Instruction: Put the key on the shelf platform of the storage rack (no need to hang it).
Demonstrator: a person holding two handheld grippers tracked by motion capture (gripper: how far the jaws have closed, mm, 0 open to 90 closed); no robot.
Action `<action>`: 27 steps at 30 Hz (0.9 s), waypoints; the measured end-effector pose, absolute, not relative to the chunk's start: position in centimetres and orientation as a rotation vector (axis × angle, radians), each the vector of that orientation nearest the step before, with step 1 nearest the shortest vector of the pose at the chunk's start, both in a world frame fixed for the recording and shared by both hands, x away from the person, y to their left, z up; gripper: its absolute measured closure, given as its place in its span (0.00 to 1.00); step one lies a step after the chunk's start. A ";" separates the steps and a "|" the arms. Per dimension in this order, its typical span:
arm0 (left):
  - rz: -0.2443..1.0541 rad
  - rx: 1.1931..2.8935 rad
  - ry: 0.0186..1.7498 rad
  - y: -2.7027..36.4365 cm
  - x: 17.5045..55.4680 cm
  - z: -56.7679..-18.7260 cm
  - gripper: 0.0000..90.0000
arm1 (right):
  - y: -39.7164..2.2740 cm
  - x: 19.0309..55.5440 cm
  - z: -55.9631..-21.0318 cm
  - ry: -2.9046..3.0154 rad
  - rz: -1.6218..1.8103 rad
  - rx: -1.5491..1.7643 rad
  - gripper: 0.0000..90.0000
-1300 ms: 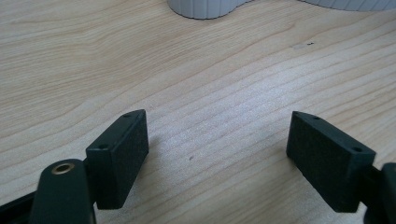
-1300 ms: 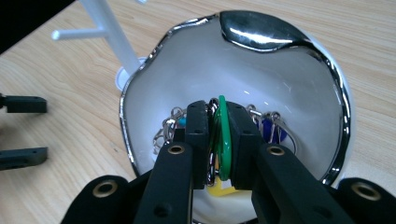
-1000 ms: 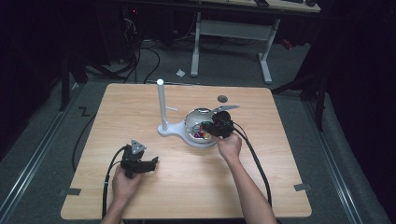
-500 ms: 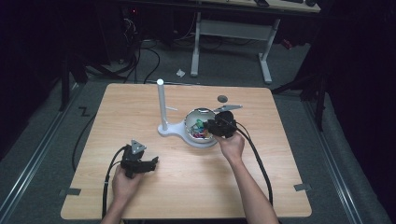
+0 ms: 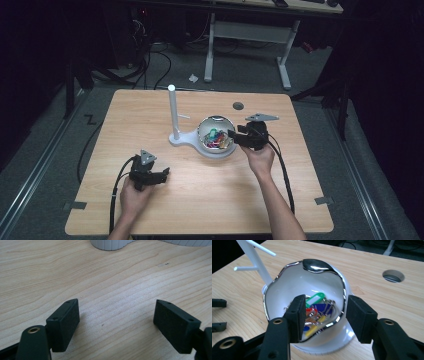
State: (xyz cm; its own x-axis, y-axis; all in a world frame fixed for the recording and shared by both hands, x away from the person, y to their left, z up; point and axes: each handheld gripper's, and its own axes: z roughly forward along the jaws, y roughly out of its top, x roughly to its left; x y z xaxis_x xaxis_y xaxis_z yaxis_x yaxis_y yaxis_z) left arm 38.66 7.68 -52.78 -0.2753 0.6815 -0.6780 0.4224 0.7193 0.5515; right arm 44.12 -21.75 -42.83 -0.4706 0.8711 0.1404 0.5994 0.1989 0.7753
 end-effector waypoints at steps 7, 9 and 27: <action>0.323 0.851 1.913 7.7 38.7 -52.8 0.24 | -22.9 43.0 -41.7 2.117 1.148 1.357 0.55; 0.323 0.852 1.913 7.7 38.7 -52.8 0.24 | -23.1 42.7 -41.3 2.107 1.147 1.342 0.55; 0.324 0.852 1.913 7.7 38.7 -52.8 0.24 | -25.7 40.7 -39.1 2.037 1.147 1.335 0.55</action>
